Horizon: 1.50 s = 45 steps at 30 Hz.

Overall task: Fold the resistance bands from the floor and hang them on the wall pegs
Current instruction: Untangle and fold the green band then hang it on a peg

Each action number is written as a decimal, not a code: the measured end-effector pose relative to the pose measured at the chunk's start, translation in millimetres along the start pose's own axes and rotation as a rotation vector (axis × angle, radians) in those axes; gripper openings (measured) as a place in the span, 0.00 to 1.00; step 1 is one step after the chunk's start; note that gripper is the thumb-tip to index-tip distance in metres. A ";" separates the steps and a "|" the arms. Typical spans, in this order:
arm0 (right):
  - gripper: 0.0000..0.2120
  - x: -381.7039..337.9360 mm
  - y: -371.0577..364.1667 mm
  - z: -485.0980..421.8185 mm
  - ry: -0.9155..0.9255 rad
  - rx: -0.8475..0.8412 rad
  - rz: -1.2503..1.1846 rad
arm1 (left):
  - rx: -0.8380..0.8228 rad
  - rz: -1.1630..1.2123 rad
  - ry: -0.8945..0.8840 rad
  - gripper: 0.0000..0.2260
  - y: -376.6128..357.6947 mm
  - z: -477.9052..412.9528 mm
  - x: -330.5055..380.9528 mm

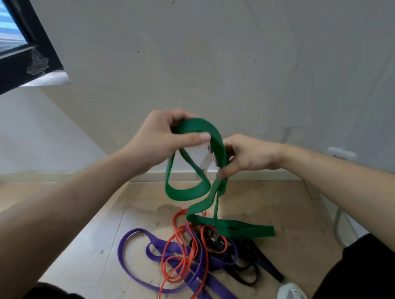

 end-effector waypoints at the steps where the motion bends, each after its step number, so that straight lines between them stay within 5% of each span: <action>1: 0.11 4.2 -1.4 -2.1 -0.012 0.003 -0.008 | 0.044 0.060 -0.016 0.13 4.4 0.5 2.6; 6: 0.10 12.8 -2.3 -7.9 -0.042 -0.010 0.018 | 0.296 0.277 -0.058 0.07 32.3 2.0 3.0; 11: 0.09 11.6 18.8 -3.2 -0.056 0.086 -0.056 | 0.363 0.285 -0.012 0.09 50.9 0.4 -10.1; 17: 0.12 -6.6 59.5 19.8 0.067 0.494 -0.369 | 0.251 0.140 0.156 0.21 54.1 1.1 -43.4; 21: 0.11 -33.4 64.9 29.5 0.217 0.579 -0.376 | 0.053 0.014 0.199 0.27 31.4 0.1 -47.5; 29: 0.18 -58.1 44.4 28.6 0.242 0.463 0.040 | -0.060 0.235 0.100 0.20 -21.9 -5.2 -5.2; 33: 0.22 -42.1 41.0 24.0 0.164 0.327 0.010 | -0.001 0.187 0.106 0.12 -29.3 -2.7 -5.7; 39: 0.16 0.0 3.1 6.0 -0.004 0.088 0.011 | 0.064 0.235 0.073 0.07 -20.9 -0.2 -1.9; 45: 0.12 0.9 15.0 3.8 -0.023 0.142 -0.056 | 0.169 0.348 0.049 0.07 3.2 1.4 -9.6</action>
Point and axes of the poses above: each hand's wrist, its own z-axis away from the middle knuckle, its own y-axis out of the back of the hand, x = y × z, the point moved 4 cm from there along -z, towards the middle knuckle, and after that the axes turned 2 degrees about y, right-handed, at the moved point
